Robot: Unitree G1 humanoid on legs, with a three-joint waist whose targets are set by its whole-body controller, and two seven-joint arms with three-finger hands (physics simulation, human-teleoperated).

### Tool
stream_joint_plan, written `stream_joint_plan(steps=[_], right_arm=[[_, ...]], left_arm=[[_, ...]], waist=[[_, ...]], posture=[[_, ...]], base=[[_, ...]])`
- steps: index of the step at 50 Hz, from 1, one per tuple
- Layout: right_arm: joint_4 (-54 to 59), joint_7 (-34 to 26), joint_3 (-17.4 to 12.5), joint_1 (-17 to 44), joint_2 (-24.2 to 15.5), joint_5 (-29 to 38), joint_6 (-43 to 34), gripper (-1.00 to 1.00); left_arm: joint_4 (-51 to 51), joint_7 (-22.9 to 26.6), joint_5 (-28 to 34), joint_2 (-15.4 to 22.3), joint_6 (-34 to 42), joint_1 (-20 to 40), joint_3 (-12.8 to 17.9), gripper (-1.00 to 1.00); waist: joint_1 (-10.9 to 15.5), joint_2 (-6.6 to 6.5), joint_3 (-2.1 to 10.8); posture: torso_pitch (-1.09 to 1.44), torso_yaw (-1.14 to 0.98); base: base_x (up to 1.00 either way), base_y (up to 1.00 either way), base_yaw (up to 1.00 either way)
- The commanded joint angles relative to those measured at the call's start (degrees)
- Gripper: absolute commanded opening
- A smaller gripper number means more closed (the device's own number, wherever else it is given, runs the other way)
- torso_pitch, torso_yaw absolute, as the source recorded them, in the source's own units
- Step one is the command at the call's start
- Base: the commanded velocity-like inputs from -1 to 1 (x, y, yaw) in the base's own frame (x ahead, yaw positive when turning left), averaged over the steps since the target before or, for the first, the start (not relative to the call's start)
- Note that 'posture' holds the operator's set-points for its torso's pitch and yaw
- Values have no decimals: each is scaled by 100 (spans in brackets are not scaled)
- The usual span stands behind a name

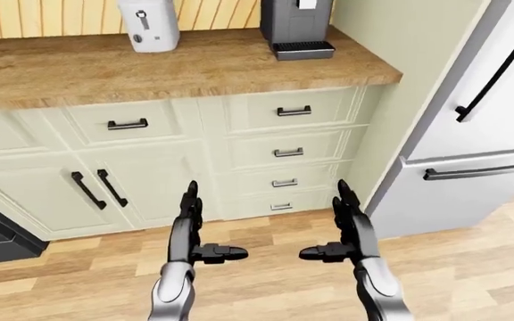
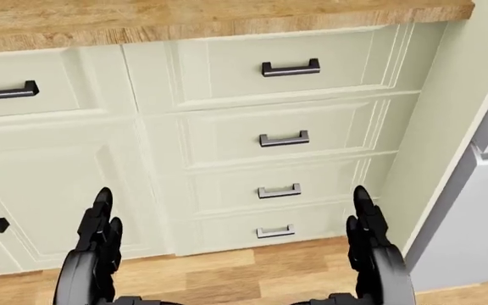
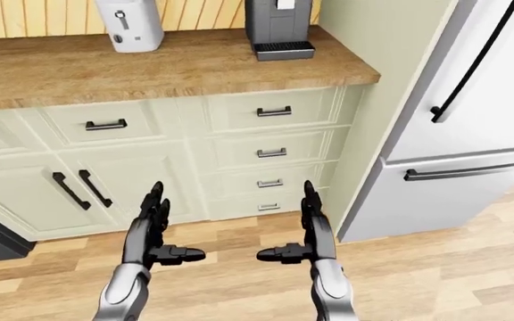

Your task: Navigate to the stove.

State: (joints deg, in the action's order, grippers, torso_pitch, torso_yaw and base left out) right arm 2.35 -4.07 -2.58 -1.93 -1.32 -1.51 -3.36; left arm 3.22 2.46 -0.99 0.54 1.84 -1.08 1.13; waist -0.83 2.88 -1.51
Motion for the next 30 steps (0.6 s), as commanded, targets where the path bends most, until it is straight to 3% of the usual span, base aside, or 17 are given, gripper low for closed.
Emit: stream_joint_plan(steps=[1, 5, 8, 10, 12, 13, 14, 17, 20, 22, 25, 26, 27, 30], right_arm=[[-319, -28, 88, 144, 24, -8, 157, 100], [-309, -22, 100, 146, 29, 19, 149, 100], [-199, -24, 92, 181, 25, 29, 217, 100], [-181, -27, 89, 186, 22, 31, 228, 100], [-152, -30, 82, 199, 22, 24, 243, 100], [-194, -32, 83, 183, 23, 17, 217, 100], [-189, -34, 77, 186, 24, 4, 220, 100], [-208, -33, 74, 182, 27, -13, 216, 100], [-188, -36, 67, 197, 25, -26, 229, 100], [-172, -44, 55, 201, 23, -53, 247, 100], [-225, -38, 69, 181, 26, -46, 218, 100], [-199, -40, 63, 191, 25, -52, 232, 100], [-228, -37, 66, 185, 26, -54, 206, 100], [-274, -38, 71, 167, 26, -57, 174, 100]], left_arm=[[-295, -30, -10, 54, -194, 123, 108, 100], [-295, -30, -10, 54, -194, 123, 108, 100], [-295, -30, -10, 54, -194, 123, 108, 100], [-295, -30, -10, 54, -194, 123, 108, 100], [-295, -30, -10, 54, -194, 123, 108, 100], [-295, -30, -10, 54, -194, 123, 108, 100], [-295, -30, -10, 54, -194, 123, 108, 100], [-295, -30, -10, 54, -194, 123, 108, 100], [-295, -30, -10, 54, -194, 123, 108, 100], [-295, -30, -10, 54, -194, 123, 108, 100], [-295, -30, -10, 54, -194, 123, 108, 100], [-295, -30, -10, 54, -194, 123, 108, 100], [-295, -30, -10, 54, -194, 123, 108, 100], [-295, -30, -10, 54, -194, 123, 108, 100]], waist=[[29, 19, 101], [44, -120, 46], [39, -335, 45], [30, -554, 54], [56, -943, 167], [103, -581, 70], [76, -657, 58], [87, -502, 83], [81, -313, 30], [77, -164, 19], [61, 181, 50], [-7, -55, 44], [32, 36, 61], [13, 2, 113]], posture=[[0, 0], [0, 0], [0, 0], [0, 0], [0, 0], [0, 0], [0, 0], [0, 0], [0, 0], [0, 0], [0, 0], [0, 0], [0, 0], [0, 0]], base=[[0, 13, 0], [0, 15, 0], [0, 14, 0], [0, 15, 0], [0, 16, 0], [0, 23, 0], [0, 25, 0], [0, 24, 0], [0, 24, 0], [0, 24, 0], [0, 25, 0], [0, 23, 0], [0, 25, 0], [0, 24, 0]])
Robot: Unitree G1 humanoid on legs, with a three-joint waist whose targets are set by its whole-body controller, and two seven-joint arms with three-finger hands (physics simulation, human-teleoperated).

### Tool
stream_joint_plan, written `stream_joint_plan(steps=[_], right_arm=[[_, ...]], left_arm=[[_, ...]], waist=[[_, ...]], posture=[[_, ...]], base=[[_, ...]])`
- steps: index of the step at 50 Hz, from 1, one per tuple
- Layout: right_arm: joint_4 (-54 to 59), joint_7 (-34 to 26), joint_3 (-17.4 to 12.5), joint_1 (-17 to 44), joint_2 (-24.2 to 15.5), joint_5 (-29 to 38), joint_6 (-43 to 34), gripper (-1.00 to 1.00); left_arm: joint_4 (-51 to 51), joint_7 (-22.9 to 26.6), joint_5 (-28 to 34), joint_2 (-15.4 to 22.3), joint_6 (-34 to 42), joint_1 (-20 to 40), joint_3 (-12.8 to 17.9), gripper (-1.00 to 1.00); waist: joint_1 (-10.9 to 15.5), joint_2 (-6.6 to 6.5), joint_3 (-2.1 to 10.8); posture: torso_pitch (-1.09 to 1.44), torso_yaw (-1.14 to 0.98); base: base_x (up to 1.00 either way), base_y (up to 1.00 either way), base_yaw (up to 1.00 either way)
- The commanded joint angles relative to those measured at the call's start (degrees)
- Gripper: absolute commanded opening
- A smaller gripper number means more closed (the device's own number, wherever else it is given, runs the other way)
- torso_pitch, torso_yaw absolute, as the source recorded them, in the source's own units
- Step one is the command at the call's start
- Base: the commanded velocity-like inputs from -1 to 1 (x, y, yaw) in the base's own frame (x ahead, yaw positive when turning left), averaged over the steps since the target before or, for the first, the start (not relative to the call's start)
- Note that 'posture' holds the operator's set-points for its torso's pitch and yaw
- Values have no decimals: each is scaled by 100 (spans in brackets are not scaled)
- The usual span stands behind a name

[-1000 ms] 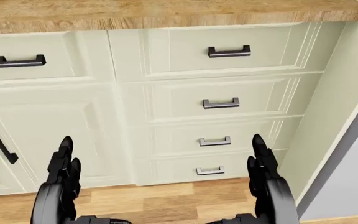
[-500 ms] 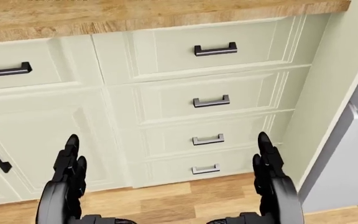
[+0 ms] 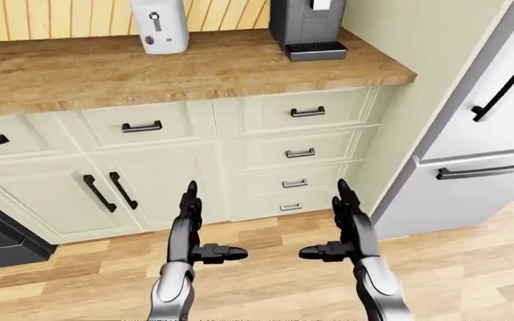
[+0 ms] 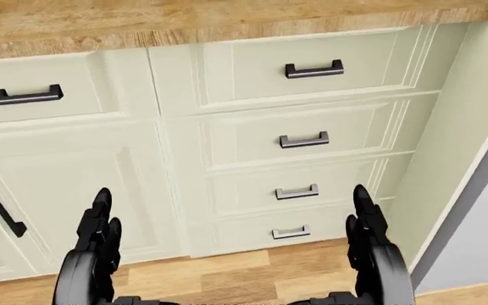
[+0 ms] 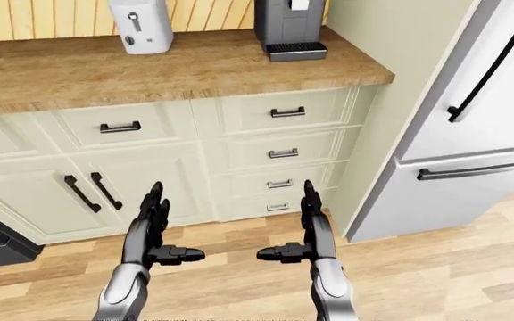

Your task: Navigate to the stove.

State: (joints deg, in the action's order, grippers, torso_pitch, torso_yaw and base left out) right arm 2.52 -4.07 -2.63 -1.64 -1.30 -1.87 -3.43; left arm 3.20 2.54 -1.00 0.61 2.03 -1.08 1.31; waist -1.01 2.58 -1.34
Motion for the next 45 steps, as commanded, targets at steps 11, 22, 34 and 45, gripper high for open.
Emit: stream_joint_plan(steps=[11, 22, 34, 45], right_arm=[[-224, -40, 81, 141, 22, 0, 233, 100], [-229, -29, 96, 155, 22, 47, 194, 100], [-118, -52, 59, 196, 18, -11, 277, 100], [-295, -52, 78, 133, 24, -29, 185, 100]], left_arm=[[-292, -38, -8, 48, -213, 122, 89, 100], [-292, -38, -8, 48, -213, 122, 89, 100], [-292, -38, -8, 48, -213, 122, 89, 100], [-292, -38, -8, 48, -213, 122, 89, 100]], waist=[[114, -614, 50], [85, 172, 46], [25, -433, 8], [103, -283, 14]], posture=[[0, 0], [0, 0], [0, 0], [0, 0]], base=[[0, 24, 0], [0, 24, 0], [0, 24, 0], [0, 24, 0]])
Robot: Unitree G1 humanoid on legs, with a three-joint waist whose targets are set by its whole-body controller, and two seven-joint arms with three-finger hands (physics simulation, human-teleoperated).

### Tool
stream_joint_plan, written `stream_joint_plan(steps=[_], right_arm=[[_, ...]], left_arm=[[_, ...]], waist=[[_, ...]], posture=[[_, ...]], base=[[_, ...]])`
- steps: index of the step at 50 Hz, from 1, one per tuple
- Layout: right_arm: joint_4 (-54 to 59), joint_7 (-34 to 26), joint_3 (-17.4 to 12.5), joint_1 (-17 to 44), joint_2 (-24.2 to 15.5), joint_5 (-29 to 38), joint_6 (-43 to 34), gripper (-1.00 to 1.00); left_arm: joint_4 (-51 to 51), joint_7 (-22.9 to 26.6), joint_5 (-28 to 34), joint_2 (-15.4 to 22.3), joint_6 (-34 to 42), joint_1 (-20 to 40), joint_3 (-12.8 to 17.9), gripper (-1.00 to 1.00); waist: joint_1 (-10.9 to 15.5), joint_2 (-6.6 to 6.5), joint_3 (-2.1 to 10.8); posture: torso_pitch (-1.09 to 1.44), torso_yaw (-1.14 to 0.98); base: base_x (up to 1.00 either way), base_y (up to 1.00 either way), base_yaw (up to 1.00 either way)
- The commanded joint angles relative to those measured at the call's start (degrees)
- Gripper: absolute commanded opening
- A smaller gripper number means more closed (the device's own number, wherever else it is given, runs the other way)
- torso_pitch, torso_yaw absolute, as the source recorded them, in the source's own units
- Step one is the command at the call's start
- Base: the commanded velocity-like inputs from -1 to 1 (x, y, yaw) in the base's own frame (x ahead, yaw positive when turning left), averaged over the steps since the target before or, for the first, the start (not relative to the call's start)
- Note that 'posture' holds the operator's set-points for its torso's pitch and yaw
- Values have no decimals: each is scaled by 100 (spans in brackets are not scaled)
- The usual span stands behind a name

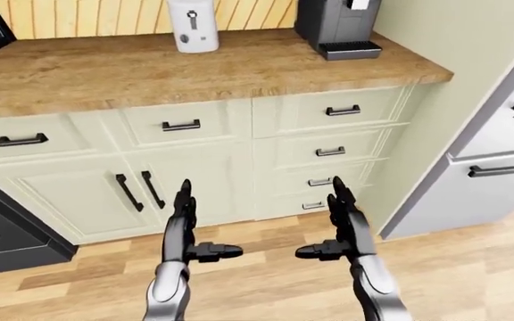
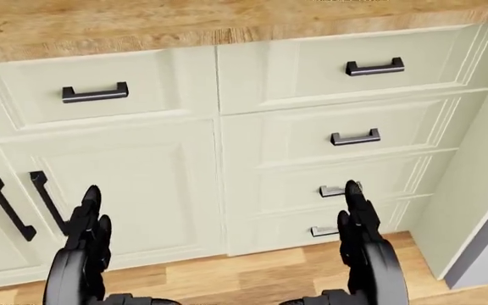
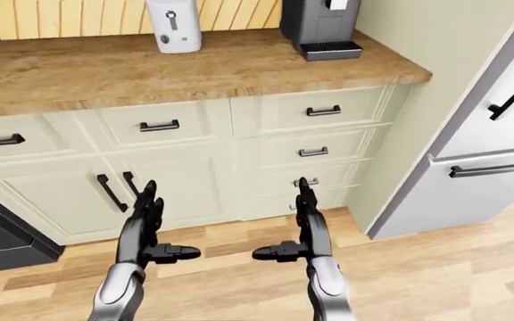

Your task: Navigate to the stove.

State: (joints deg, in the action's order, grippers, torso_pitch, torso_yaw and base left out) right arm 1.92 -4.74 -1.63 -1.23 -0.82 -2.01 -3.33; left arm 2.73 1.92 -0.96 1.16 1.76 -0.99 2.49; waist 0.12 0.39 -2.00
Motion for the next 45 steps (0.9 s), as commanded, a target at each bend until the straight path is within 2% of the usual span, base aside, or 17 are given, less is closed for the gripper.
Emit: stream_joint_plan(steps=[1, 5, 7, 11, 16, 17, 19, 20, 21, 24, 30, 33, 34, 35, 37, 40, 45], right_arm=[[-219, 12, -26, 96, -25, -19, 187, 100], [-219, 15, -25, 95, -23, -18, 184, 100], [-170, 15, -25, 108, -26, -7, 222, 100], [-89, 15, -31, 131, -29, -3, 263, 100], [-234, 34, -5, 99, -24, 23, 139, 100], [-214, 34, -5, 105, -24, 28, 149, 100], [-153, 34, -9, 124, -27, 38, 187, 100], [-127, 33, -7, 132, -30, 48, 203, 100], [-103, 32, -10, 140, -31, 50, 218, 100], [-123, 29, -18, 136, -31, 40, 199, 100], [-166, 22, -28, 113, -23, 0, 188, 100], [-100, 14, -26, 129, -29, 8, 252, 100], [-175, 14, -29, 106, -26, -8, 198, 100], [-197, 13, -30, 97, -25, -16, 188, 100], [-165, 12, -30, 103, -25, -13, 222, 100], [-217, 11, -28, 87, -25, -21, 189, 100], [-120, 5, -40, 118, -26, -30, 258, 100]], left_arm=[[-245, 24, -13, -7, -186, 113, -28, 100], [-245, 24, -13, -7, -186, 113, -28, 100], [-245, 24, -13, -7, -186, 113, -28, 100], [-245, 24, -13, -7, -186, 113, -28, 100], [-245, 24, -13, -7, -186, 113, -28, 100], [-245, 24, -13, -7, -186, 113, -28, 100], [-245, 24, -13, -7, -186, 113, -28, 100], [-245, 24, -13, -7, -186, 113, -28, 100], [-245, 24, -13, -7, -186, 113, -28, 100], [-245, 24, -13, -7, -186, 113, -28, 100], [-245, 24, -13, -7, -186, 113, -28, 100], [-245, 24, -13, -7, -186, 113, -28, 100], [-245, 24, -13, -7, -186, 113, -28, 100], [-245, 24, -13, -7, -186, 113, -28, 100], [-245, 24, -13, -7, -186, 113, -28, 100], [-245, 24, -13, -7, -186, 113, -28, 100], [-245, 24, -13, -7, -186, 113, -28, 100]], waist=[[-12, -1, 71], [-34, 415, 118], [-103, 250, 91], [-77, 238, 145], [-85, -132, 63], [-89, -269, 75], [-43, -738, 211], [-8, -359, 104], [-25, -450, 102], [0, -305, 143], [-11, 60, 75], [-28, 388, 113], [-7, 376, 156], [-89, 226, 106], [-70, 290, 104], [-67, 203, 138], [-87, -221, 72]], posture=[[0, 0], [0, 0], [0, 0], [0, 0], [0, 0], [0, 0], [0, 0], [0, 0], [0, 0], [0, 0], [0, 0], [0, 0], [0, 0], [0, 0], [0, 0], [0, 0], [0, 0]], base=[[0, 23, 0], [0, 24, 0], [0, 23, 0], [0, 24, 0], [0, 24, 0], [0, 23, 0], [0, 24, 0], [0, 24, 0], [0, 24, 0], [0, 23, 0], [0, 24, 0], [0, 24, 0], [0, 24, 0], [0, 23, 0], [0, 23, 0], [0, 24, 0], [0, 23, 0]])
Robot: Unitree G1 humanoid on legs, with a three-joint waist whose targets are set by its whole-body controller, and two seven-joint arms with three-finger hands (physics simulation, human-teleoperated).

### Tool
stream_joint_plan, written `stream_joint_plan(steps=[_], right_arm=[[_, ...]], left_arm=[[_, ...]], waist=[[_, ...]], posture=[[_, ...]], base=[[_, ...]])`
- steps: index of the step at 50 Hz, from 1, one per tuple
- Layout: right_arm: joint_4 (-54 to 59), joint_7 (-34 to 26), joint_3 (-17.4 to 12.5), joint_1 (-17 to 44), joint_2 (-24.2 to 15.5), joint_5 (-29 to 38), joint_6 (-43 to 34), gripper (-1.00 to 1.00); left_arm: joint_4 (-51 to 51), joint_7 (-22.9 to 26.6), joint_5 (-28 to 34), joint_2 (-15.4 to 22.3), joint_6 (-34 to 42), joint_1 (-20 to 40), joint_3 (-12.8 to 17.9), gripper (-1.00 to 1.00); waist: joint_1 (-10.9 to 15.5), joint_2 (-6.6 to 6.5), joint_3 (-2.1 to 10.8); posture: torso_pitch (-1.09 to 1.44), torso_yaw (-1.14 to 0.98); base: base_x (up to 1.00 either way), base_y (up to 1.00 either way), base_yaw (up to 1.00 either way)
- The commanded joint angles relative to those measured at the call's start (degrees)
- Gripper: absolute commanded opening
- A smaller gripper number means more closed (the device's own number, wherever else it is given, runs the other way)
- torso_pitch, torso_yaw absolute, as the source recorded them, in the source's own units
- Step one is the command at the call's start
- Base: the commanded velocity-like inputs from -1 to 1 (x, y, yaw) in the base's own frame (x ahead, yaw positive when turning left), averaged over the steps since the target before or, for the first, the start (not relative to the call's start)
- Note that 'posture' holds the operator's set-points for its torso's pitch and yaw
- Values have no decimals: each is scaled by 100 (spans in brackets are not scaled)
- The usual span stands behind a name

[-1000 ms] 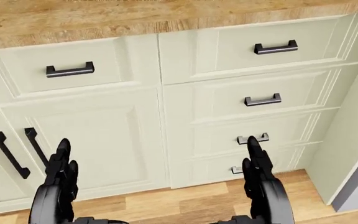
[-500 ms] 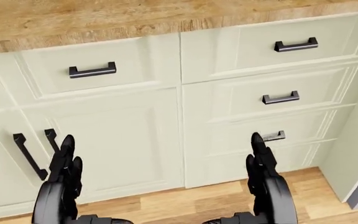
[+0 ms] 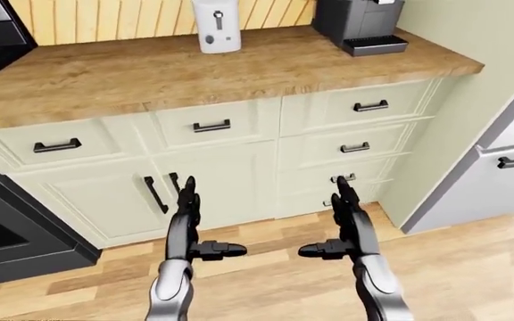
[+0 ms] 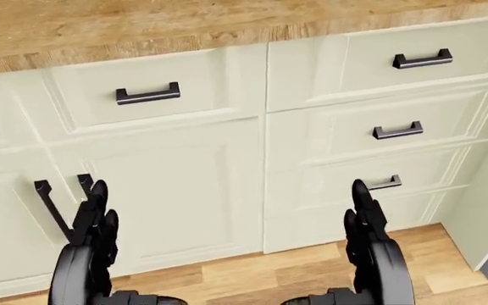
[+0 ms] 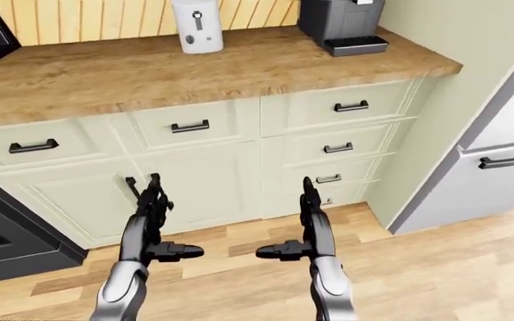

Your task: Navigate to the stove.

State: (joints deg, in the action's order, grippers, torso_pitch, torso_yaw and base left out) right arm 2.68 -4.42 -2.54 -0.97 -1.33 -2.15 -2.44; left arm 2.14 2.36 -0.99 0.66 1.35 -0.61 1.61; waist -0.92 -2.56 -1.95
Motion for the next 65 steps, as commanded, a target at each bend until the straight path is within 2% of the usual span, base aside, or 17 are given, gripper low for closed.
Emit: stream_joint_plan(steps=[1, 2, 3, 14, 18, 19, 22, 27, 31, 43, 46, 47, 48, 52, 56, 59, 65], right_arm=[[-220, -27, 53, 84, 25, -19, 155, 100], [-266, -23, 57, 70, 27, -20, 120, 100], [-215, -24, 50, 89, 25, -23, 154, 100], [-195, -11, 62, 103, 20, 12, 137, 100], [-196, -9, 69, 99, 19, 34, 133, 100], [-191, -7, 70, 101, 20, 38, 135, 100], [-219, -9, 69, 95, 21, 32, 108, 100], [-171, -20, 51, 103, 24, -1, 159, 100], [-228, -20, 60, 85, 24, -3, 138, 100], [-272, -20, 65, 78, 28, -16, 104, 100], [-263, -21, 66, 79, 25, -13, 106, 100], [-256, -22, 68, 78, 25, -8, 113, 100], [-258, -22, 68, 76, 25, -6, 114, 100], [-231, -21, 64, 84, 21, 4, 135, 100], [-245, -14, 70, 83, 22, 16, 110, 100], [-246, -12, 76, 78, 20, 35, 105, 100], [-218, -11, 67, 98, 23, 30, 108, 100]], left_arm=[[-187, -20, -9, 42, -145, 75, 60, 100], [-187, -20, -9, 42, -145, 75, 60, 100], [-187, -20, -9, 42, -145, 75, 60, 100], [-187, -20, -9, 42, -145, 75, 60, 100], [-187, -20, -9, 42, -145, 75, 60, 100], [-187, -20, -9, 42, -145, 75, 60, 100], [-187, -20, -9, 42, -145, 75, 60, 100], [-187, -20, -9, 42, -145, 75, 60, 100], [-187, -20, -9, 42, -145, 75, 60, 100], [-187, -20, -9, 42, -145, 75, 60, 100], [-187, -20, -9, 42, -145, 75, 60, 100], [-187, -20, -9, 42, -145, 75, 60, 100], [-187, -20, -9, 42, -145, 75, 60, 100], [-187, -20, -9, 42, -145, 75, 60, 100], [-187, -20, -9, 42, -145, 75, 60, 100], [-187, -20, -9, 42, -145, 75, 60, 100], [-187, -20, -9, 42, -145, 75, 60, 100]], waist=[[16, -99, 107], [43, -364, 188], [85, -96, 145], [88, 355, 84], [74, 727, 125], [17, 481, 114], [34, 561, 148], [54, 287, 71], [55, -306, 164], [96, 392, 82], [68, 835, 189], [-4, 510, 88], [46, 612, 110], [44, 509, 136], [45, 227, 61], [42, -227, 131], [90, 17, 110]], posture=[[0, 0], [0, 0], [0, 0], [0, 0], [0, 0], [0, 0], [0, 0], [0, 0], [0, 0], [0, 0], [0, 0], [0, 0], [0, 0], [0, 0], [0, 0], [0, 0], [0, 0]], base=[[0, 23, 0], [0, 24, 0], [0, 23, 0], [0, 20, 0], [0, 15, 0], [0, 15, 0], [0, 15, 0], [0, 14, 0], [0, 14, 0], [0, 14, 0], [0, 15, 0], [0, 14, 0], [0, 15, 0], [0, 15, 0], [0, 15, 0], [0, 15, 0], [0, 15, 0]])
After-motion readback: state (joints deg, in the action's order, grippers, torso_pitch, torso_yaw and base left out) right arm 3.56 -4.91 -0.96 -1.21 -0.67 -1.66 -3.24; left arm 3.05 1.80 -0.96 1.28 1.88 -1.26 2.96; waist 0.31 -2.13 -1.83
